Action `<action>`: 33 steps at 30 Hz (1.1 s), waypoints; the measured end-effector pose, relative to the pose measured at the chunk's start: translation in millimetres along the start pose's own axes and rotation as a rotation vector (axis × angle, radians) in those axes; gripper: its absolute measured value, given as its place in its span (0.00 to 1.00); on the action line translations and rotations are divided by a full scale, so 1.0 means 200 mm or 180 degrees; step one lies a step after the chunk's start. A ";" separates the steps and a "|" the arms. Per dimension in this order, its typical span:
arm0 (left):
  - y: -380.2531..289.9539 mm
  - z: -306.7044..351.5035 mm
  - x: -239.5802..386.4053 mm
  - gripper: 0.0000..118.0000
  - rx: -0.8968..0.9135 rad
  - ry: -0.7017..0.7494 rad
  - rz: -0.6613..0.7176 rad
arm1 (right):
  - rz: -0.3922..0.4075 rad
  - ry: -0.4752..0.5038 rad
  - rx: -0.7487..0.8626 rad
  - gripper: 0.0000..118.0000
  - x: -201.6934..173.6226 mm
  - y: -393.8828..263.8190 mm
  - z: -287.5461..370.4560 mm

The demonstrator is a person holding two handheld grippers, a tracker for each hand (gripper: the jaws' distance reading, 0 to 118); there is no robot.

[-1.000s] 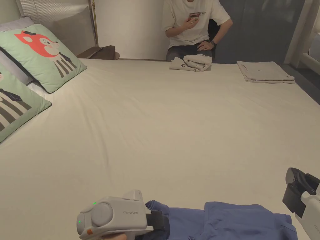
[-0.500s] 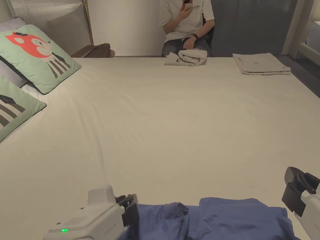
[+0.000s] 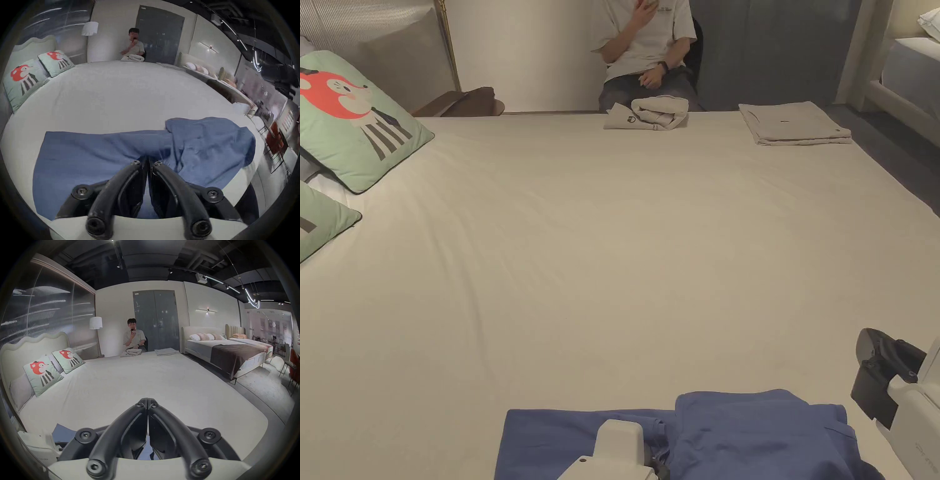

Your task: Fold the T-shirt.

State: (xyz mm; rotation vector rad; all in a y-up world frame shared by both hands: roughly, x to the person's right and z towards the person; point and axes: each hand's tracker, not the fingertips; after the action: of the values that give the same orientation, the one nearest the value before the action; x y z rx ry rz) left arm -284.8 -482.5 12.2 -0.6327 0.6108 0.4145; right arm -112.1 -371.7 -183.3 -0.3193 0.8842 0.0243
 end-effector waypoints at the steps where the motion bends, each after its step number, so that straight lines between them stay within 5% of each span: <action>1: 0.01 0.00 0.01 0.01 0.0009 -0.0013 -0.0007 | -0.0006 -0.0003 0.0001 0.00 0.00 0.00 0.00; 11: 0.09 0.09 -0.05 0.01 0.0087 -0.0715 0.0386 | -0.0006 0.0021 0.0015 0.00 -0.04 0.01 0.01; 20: 0.25 0.39 -0.79 0.01 0.0376 -0.1199 0.1691 | -0.0013 0.0061 0.0039 0.00 -0.08 0.02 -0.02; 24: 0.21 0.46 -1.11 0.02 0.0285 -0.1197 0.1725 | -0.0012 0.0112 -0.0011 0.00 -0.12 0.01 -0.03; 31: 0.04 0.34 -1.41 0.49 -0.0257 -0.1268 0.2298 | 0.0063 0.0174 -0.0043 0.00 -0.17 0.00 -0.03; 33: 0.00 0.29 -1.46 0.74 -0.0317 -0.1523 0.2562 | 0.0079 0.0161 -0.0045 0.00 -0.17 0.00 -0.03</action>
State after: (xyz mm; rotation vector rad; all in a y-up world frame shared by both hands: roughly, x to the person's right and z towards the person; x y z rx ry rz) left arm -480.0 -495.8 235.2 -0.3342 0.3611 1.3141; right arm -137.6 -369.0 -161.1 -0.3233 0.9386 0.0456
